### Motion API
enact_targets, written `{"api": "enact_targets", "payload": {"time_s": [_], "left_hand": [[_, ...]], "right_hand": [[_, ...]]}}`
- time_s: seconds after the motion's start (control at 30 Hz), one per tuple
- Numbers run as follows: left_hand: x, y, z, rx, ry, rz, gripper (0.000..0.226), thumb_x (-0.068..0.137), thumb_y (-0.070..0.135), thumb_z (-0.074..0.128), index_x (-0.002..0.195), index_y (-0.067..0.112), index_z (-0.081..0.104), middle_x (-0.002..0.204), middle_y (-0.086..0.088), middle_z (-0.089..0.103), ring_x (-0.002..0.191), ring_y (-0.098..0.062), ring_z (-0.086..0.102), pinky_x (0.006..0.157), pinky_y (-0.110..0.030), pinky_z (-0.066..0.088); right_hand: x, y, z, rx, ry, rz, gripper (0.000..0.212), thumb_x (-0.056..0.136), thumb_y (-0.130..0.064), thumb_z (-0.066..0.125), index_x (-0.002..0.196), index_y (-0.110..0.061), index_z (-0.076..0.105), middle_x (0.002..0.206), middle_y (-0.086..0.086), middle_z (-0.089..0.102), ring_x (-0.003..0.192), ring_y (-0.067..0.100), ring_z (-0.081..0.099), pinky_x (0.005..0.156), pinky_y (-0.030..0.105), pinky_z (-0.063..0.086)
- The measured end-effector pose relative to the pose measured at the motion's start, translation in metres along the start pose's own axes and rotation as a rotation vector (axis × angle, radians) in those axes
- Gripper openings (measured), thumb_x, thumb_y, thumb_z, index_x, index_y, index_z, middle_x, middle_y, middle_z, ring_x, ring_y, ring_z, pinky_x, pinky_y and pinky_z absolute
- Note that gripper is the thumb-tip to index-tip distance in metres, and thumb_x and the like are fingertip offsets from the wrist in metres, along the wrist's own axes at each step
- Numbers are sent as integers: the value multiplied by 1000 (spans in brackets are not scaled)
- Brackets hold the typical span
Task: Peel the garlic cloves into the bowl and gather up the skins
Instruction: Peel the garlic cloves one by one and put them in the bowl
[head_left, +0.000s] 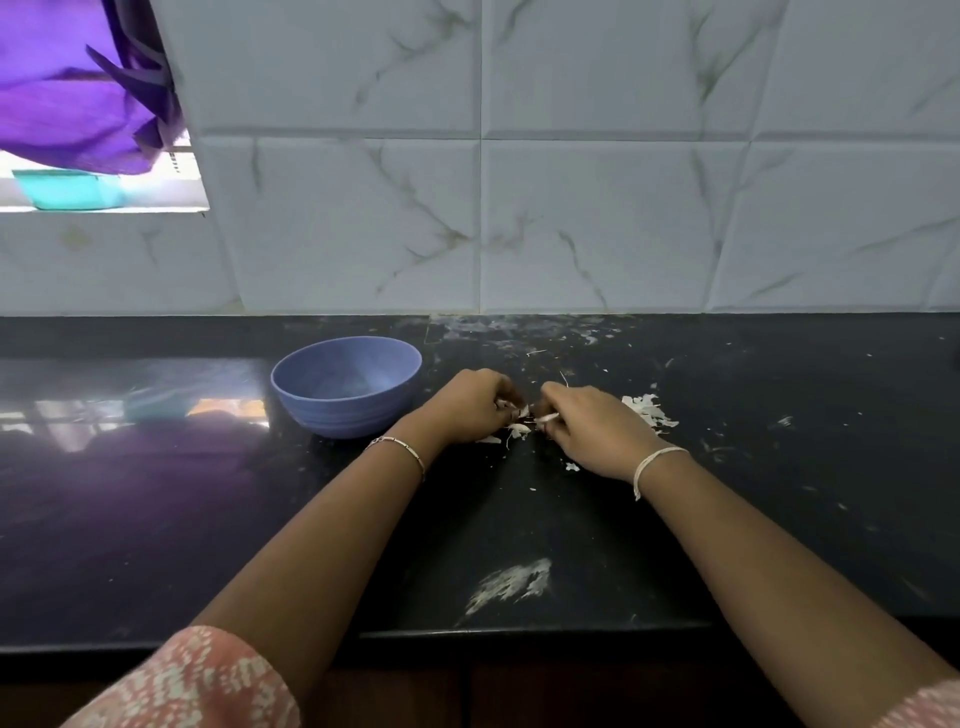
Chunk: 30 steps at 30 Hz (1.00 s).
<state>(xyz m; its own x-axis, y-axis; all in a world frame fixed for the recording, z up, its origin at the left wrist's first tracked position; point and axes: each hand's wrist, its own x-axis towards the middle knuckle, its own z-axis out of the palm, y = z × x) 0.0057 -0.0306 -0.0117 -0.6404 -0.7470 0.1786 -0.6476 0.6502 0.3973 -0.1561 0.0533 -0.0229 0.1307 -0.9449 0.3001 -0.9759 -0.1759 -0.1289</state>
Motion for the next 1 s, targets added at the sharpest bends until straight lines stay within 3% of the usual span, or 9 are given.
{"api": "enact_targets", "payload": {"time_s": [0.2, 0.33, 0.43, 0.53, 0.6, 0.7, 0.83, 0.93, 1.0], "left_hand": [[-6, -3, 6, -39, 70, -22, 22, 91, 15, 56, 106, 18, 72, 107, -2, 71, 97, -17, 63, 79, -24, 45], [-6, -7, 10, -65, 124, -16, 24, 90, 17, 56, 108, 21, 71, 114, 0, 69, 105, -17, 61, 86, -26, 47], [-4, -6, 12, -26, 85, 35, 31, 90, 35, 61, 121, 32, 66, 138, 1, 56, 129, -17, 48, 106, -41, 40], [-4, -7, 13, 43, 36, 38, 36, 87, 40, 65, 122, 32, 66, 140, 2, 54, 131, -19, 47, 108, -47, 39], [-4, -11, 11, 41, 50, 34, 31, 85, 35, 64, 116, 30, 69, 129, 1, 61, 121, -20, 54, 102, -45, 45], [-7, -15, 7, -2, 68, -11, 25, 88, 26, 63, 112, 24, 70, 119, -1, 67, 111, -19, 60, 96, -35, 50], [-8, -13, 4, -165, 92, -62, 31, 95, 14, 53, 122, 20, 66, 120, -3, 67, 109, -18, 61, 88, -22, 44], [-8, -15, 0, -378, 158, -119, 36, 100, 6, 40, 131, 13, 58, 130, -5, 63, 114, -18, 59, 96, -26, 44], [-13, -16, -2, -454, 156, -128, 39, 101, 2, 35, 135, 10, 54, 137, -4, 57, 122, -17, 54, 101, -30, 43]], "right_hand": [[-14, 10, -9, -224, 34, -30, 3, 98, -21, 48, 96, -19, 48, 99, 2, 64, 97, 26, 59, 74, 39, 47], [-17, 21, -19, -291, 93, 17, 8, 97, -20, 49, 101, -18, 56, 99, 4, 63, 97, 25, 59, 73, 32, 44], [-11, 17, -21, -83, 139, 40, 9, 97, -25, 53, 105, -23, 57, 103, 0, 64, 96, 22, 60, 73, 36, 46], [-5, 5, -15, 56, -4, -6, 8, 96, -26, 56, 103, -23, 57, 97, -7, 65, 93, 20, 60, 69, 34, 41], [-6, 3, -14, 10, -53, -16, 6, 95, -25, 56, 100, -22, 57, 92, -6, 64, 92, 22, 60, 68, 35, 42], [-11, 12, -23, -146, -22, 21, 8, 97, -25, 53, 104, -22, 56, 101, -3, 67, 96, 22, 60, 69, 34, 42], [-20, -2, -25, 51, -9, -50, 9, 98, -22, 52, 100, -25, 44, 117, -4, 67, 102, 21, 62, 79, 37, 47], [-34, -18, -11, 117, -81, -149, 9, 99, -23, 52, 103, -21, 44, 116, -1, 67, 99, 22, 61, 76, 35, 43], [-43, -13, -8, 37, -76, -127, 9, 100, -25, 49, 102, -20, 42, 110, 2, 66, 98, 25, 60, 76, 38, 44]]}}
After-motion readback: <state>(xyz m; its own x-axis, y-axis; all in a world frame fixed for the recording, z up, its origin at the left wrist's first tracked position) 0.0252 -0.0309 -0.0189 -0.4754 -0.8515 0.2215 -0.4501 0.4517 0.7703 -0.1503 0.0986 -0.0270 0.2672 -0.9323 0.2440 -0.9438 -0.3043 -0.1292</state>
